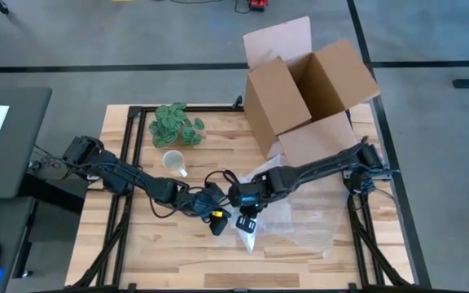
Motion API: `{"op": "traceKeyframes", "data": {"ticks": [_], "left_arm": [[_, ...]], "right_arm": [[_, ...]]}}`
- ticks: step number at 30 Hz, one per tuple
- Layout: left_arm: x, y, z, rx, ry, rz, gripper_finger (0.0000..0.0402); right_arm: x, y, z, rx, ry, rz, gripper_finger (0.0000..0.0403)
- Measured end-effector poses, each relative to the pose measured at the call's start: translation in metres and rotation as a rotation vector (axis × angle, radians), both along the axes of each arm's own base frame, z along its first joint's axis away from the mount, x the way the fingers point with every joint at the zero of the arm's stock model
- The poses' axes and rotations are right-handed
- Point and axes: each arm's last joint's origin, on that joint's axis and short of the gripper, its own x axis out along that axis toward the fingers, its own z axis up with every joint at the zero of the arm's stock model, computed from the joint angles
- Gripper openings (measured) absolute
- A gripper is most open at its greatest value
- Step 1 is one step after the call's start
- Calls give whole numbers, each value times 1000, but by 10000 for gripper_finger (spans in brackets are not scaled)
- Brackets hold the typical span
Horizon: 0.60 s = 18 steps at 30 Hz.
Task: Wrap mug
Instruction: Wrap the blue mug with bubble wrap
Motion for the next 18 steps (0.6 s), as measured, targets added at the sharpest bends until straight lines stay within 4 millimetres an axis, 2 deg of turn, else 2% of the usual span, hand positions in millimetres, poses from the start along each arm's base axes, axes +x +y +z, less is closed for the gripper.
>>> {"op": "traceKeyframes", "data": {"ticks": [4, 7, 11, 18], "left_arm": [[0, 1, 0, 9, -1, 12, 0], [0, 1, -1, 18, 6, 7, 0], [-1, 1, -2, 26, 19, 4, 0], [-5, 2, -2, 30, 55, -2, 0]], "right_arm": [[2, 4, 13, 25, -34, 30, 0], [2, 10, 12, 46, -48, 73, 0], [3, 12, -10, 43, -30, 89, 0], [3, 0, -43, 64, -46, 52, 0]]}}
